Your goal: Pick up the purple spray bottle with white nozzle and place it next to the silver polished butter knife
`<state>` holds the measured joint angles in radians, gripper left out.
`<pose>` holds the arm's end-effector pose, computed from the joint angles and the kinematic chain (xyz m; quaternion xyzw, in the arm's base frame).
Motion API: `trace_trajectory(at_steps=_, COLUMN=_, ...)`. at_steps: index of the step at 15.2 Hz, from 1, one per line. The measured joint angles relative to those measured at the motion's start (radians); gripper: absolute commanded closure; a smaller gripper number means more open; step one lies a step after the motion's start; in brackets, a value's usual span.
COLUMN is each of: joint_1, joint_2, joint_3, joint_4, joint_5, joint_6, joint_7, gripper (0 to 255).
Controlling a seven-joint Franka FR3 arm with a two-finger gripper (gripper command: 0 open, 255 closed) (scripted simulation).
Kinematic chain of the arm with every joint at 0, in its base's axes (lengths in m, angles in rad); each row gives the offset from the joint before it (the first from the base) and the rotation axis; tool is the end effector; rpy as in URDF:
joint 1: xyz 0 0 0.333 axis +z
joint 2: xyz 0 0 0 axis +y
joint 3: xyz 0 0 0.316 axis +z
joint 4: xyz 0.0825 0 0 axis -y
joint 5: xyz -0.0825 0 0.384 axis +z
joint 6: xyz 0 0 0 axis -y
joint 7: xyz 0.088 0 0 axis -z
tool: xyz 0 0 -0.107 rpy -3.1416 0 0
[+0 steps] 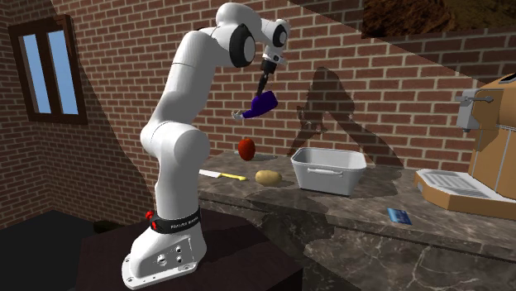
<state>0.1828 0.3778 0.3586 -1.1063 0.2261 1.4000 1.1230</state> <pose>0.5618 0.3090 0.6161 -0.9444 0.2762 0.1490 0.0982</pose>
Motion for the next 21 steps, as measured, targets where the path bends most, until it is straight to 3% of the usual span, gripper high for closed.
trace_trajectory(at_steps=11, joint_1=-0.020, joint_2=-0.065, joint_3=-0.005, joint_4=-0.239, joint_5=0.019, joint_6=0.166, joint_7=-0.056, gripper=255)
trace_trajectory(at_steps=21, joint_1=-0.024, joint_2=-0.078, joint_3=-0.008, joint_4=-0.389, joint_5=0.025, joint_6=0.299, joint_7=-0.097, gripper=255)
